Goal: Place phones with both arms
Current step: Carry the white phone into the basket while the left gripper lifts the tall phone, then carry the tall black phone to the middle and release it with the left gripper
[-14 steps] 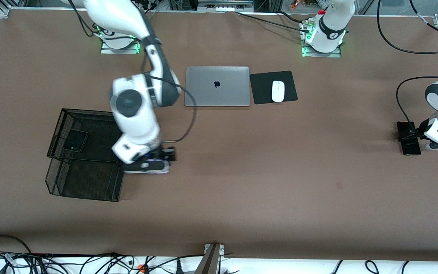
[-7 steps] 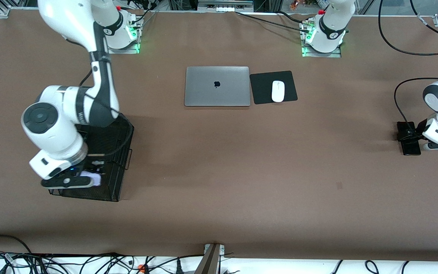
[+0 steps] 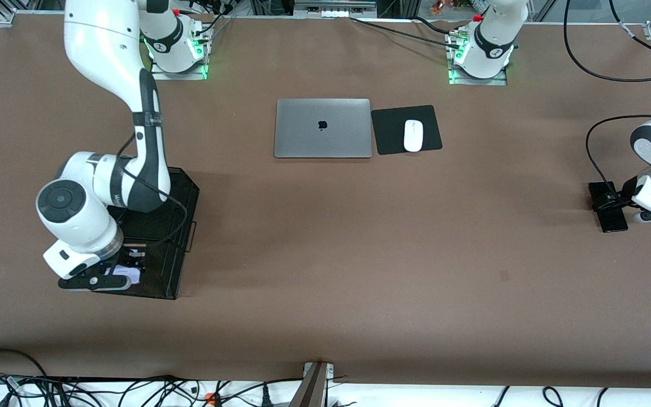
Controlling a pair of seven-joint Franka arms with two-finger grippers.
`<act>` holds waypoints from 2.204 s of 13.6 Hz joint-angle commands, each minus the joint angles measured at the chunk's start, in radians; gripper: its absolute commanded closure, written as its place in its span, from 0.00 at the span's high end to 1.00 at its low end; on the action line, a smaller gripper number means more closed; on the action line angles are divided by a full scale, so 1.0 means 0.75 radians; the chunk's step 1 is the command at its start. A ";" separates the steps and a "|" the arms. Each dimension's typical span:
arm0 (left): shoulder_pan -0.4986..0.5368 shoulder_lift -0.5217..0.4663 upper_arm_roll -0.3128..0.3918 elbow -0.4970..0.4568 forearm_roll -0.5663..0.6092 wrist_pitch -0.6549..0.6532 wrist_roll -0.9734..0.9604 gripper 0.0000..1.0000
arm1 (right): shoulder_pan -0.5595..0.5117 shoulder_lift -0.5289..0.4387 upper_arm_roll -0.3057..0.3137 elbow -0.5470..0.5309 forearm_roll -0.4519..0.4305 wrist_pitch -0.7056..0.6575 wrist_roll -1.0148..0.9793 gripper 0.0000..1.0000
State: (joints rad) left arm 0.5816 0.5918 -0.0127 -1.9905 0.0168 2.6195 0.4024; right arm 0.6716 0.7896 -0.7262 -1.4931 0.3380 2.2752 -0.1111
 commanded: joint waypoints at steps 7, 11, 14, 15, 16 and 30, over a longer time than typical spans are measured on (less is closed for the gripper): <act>-0.015 0.002 -0.055 0.299 -0.047 -0.485 0.020 0.00 | -0.167 0.011 0.154 -0.001 0.036 -0.052 -0.026 0.19; -0.237 0.004 -0.071 0.404 -0.047 -0.658 -0.178 0.00 | -0.167 0.007 0.154 0.009 0.085 -0.047 -0.024 0.99; -0.484 0.043 -0.071 0.437 -0.049 -0.666 -0.439 0.00 | -0.167 -0.002 0.152 0.017 0.083 -0.054 -0.028 0.99; -0.560 0.055 -0.071 0.451 -0.049 -0.666 -0.530 0.00 | -0.167 -0.006 0.148 0.023 0.079 -0.056 -0.032 0.99; -0.634 0.066 -0.069 0.461 -0.047 -0.666 -0.628 0.00 | -0.167 -0.006 0.146 0.072 0.071 -0.068 -0.036 0.99; -1.481 0.393 -0.071 1.013 -0.174 -0.636 -1.557 0.00 | -0.145 -0.257 0.107 0.347 0.073 -0.943 0.015 0.99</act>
State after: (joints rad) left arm -0.4713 0.8097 -0.0863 -1.3821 -0.0912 2.1579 -0.7498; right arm 0.5427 0.6436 -0.6473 -1.1869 0.3847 1.5899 -0.1253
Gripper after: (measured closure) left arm 0.207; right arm 0.004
